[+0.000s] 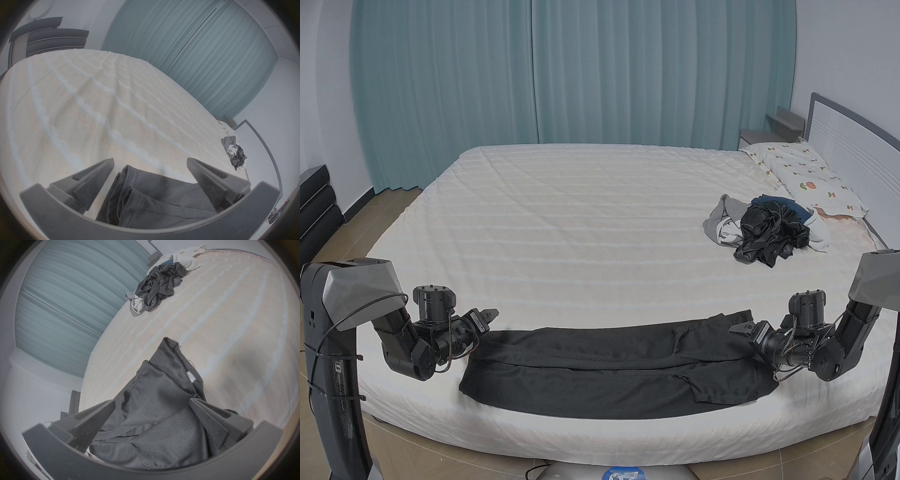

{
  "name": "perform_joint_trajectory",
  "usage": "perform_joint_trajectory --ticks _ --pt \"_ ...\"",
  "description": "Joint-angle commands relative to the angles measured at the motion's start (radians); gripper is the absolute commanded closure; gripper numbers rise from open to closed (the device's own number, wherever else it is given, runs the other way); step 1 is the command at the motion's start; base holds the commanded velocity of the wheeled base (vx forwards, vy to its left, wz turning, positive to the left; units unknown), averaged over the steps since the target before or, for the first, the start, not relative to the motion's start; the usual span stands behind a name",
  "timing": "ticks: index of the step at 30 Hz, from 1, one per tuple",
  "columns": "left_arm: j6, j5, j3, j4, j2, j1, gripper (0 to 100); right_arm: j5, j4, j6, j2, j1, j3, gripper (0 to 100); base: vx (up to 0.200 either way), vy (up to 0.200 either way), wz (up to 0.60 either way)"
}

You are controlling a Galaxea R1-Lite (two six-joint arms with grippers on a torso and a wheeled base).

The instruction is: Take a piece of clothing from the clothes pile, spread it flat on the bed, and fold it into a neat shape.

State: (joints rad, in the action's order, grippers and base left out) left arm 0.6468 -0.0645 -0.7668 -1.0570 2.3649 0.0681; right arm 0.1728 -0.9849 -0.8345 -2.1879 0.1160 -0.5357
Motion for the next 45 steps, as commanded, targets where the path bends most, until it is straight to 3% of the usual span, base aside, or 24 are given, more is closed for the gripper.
perform_joint_trajectory --ticks 1,11,16,23,24,35,45 --pt "0.001 0.000 -0.029 0.002 0.054 -0.002 100 0.001 0.000 0.000 -0.004 -0.001 0.002 0 0.000 0.000 0.00" --pt "0.004 0.017 -0.046 0.000 0.065 -0.050 100 0.001 0.000 0.000 -0.001 -0.001 0.008 0 0.000 0.000 0.00" --pt "0.073 0.020 -0.035 -0.008 0.057 -0.060 100 0.001 0.000 -0.002 -0.001 -0.012 0.007 0 0.000 0.000 0.00" --pt "0.079 0.018 -0.034 -0.009 0.050 -0.062 100 0.001 0.000 -0.002 0.000 -0.013 0.008 0 0.000 0.000 0.00" --pt "0.080 0.018 -0.032 -0.011 0.050 -0.062 0 0.001 0.000 -0.002 0.000 -0.013 0.008 0 0.000 0.000 0.00" --pt "0.123 -0.035 0.080 -0.078 -0.062 -0.059 0 0.001 -0.018 -0.015 -0.001 -0.013 0.019 0 0.000 0.000 0.00" --pt "0.134 -0.026 0.116 -0.143 -0.061 -0.065 0 0.031 -0.026 -0.048 0.010 -0.013 0.030 0 0.060 0.000 0.00"
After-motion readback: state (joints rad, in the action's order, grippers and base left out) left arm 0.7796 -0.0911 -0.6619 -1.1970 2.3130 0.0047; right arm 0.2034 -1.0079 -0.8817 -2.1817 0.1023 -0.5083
